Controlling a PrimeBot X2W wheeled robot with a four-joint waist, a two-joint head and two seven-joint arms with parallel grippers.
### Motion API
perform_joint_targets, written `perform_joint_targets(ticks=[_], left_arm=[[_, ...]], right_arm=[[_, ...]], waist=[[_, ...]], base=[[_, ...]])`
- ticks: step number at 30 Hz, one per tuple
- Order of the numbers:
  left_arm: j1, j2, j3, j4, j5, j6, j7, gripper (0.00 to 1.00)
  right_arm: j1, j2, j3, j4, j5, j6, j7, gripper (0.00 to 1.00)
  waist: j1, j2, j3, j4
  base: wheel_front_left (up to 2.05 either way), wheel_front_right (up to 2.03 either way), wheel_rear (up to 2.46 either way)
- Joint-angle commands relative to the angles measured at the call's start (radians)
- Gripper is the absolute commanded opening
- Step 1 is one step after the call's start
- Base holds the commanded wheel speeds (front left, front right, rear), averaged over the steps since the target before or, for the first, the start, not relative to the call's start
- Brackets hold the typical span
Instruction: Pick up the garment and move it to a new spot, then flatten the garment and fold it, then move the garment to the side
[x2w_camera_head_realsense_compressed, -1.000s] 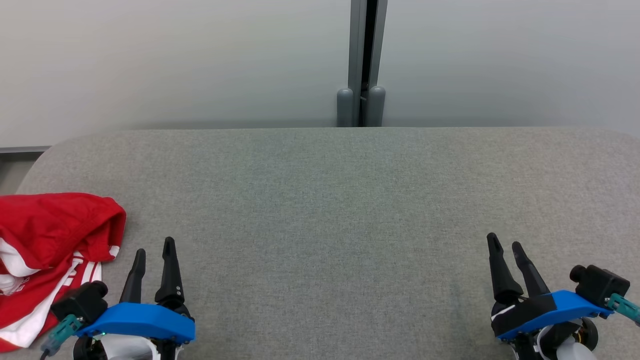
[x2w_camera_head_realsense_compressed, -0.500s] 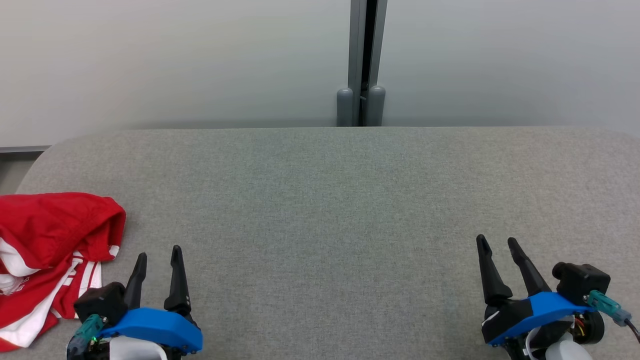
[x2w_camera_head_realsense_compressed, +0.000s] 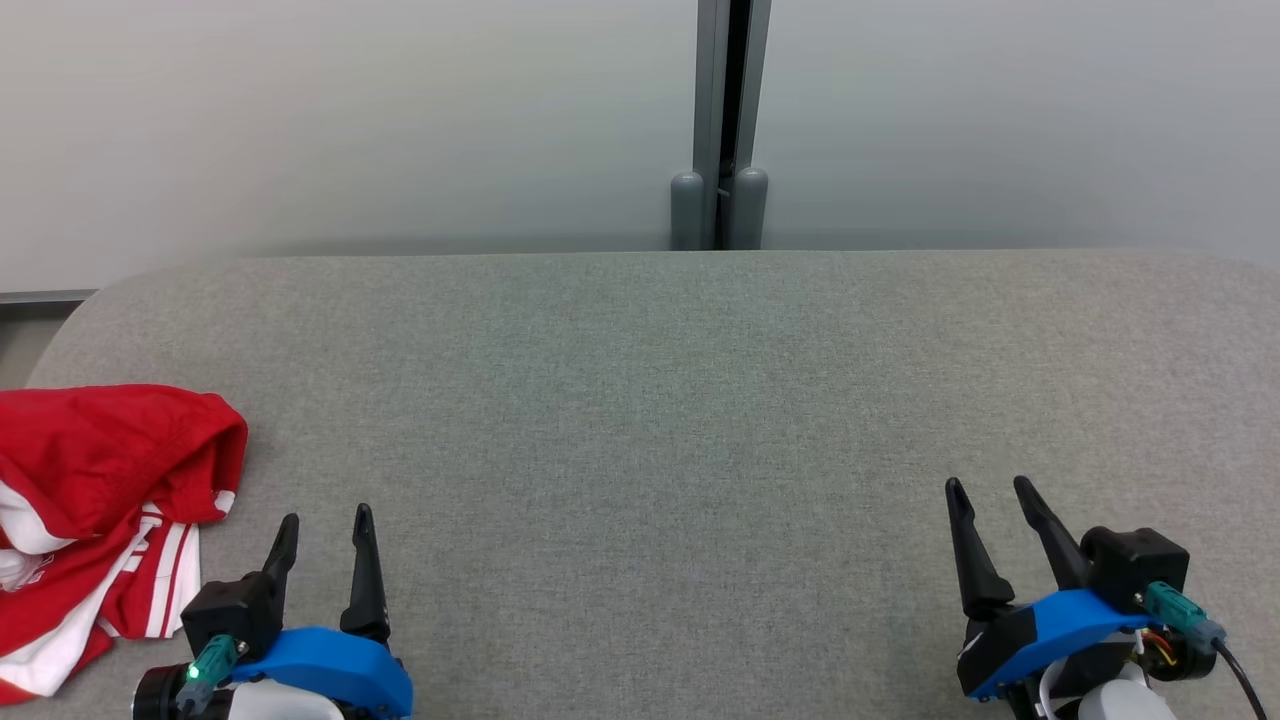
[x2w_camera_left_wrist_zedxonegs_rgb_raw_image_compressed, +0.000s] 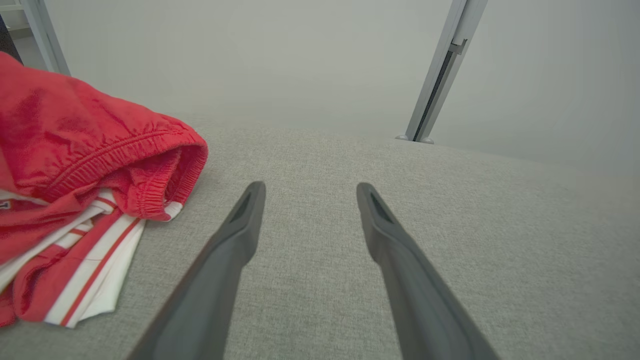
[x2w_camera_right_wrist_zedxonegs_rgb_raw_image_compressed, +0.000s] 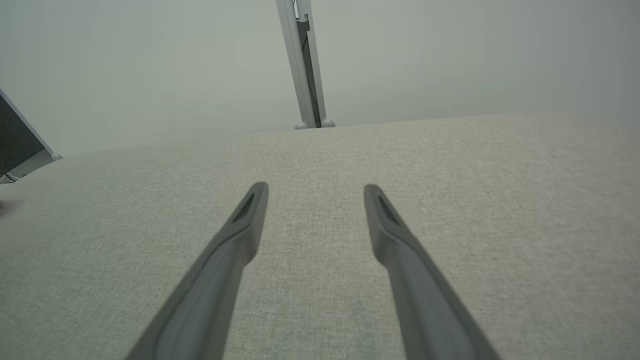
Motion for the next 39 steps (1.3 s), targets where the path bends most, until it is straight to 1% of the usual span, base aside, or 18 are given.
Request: perform_joint_targets(ticks=[1,7,14,27,32,36,39], left_arm=[[-0.016,0.007,-0.004,-0.005,0.029,0.009,-0.013,1.0],[-0.012,0.003,-0.003,-0.006,0.074,0.021,-0.027,1.0],[0.001,-0.008,0.016,0.008,0.103,0.023,-0.039,1.0],[0.004,-0.021,0.03,0.014,0.209,0.008,-0.063,1.0],[-0.012,-0.031,0.037,0.018,0.243,0.011,-0.072,1.0],[-0.012,-0.033,0.044,0.028,0.27,0.005,-0.078,1.0],[-0.005,-0.032,0.058,0.032,0.266,0.004,-0.077,1.0]], right_arm=[[-0.018,0.001,-0.002,-0.012,-0.04,0.002,-0.013,1.0],[-0.014,0.004,-0.011,-0.016,-0.091,0.002,-0.026,1.0],[-0.009,0.005,-0.029,0.005,-0.132,0.001,-0.039,1.0],[-0.009,0.005,-0.021,0.032,-0.204,0.001,-0.063,1.0],[-0.025,0.004,-0.006,0.057,-0.242,0.001,-0.072,1.0],[-0.037,0.004,0.007,0.067,-0.268,0.001,-0.078,1.0],[-0.043,0.004,0.019,0.07,-0.259,0.001,-0.077,1.0]], waist=[[0.0,0.0,0.0,0.0],[0.0,0.0,0.0,0.001],[0.0,0.0,0.002,0.001],[0.0,0.0,0.008,0.01],[0.0,0.0,0.026,0.061],[0.0,0.0,0.039,0.132],[0.0,0.0,0.045,0.194]], base=[[0.0,0.0,0.0],[0.0,0.0,0.0],[0.0,0.0,0.0],[0.0,0.0,0.0],[0.0,0.0,0.0],[0.0,0.0,0.0],[0.0,0.0,0.0]])
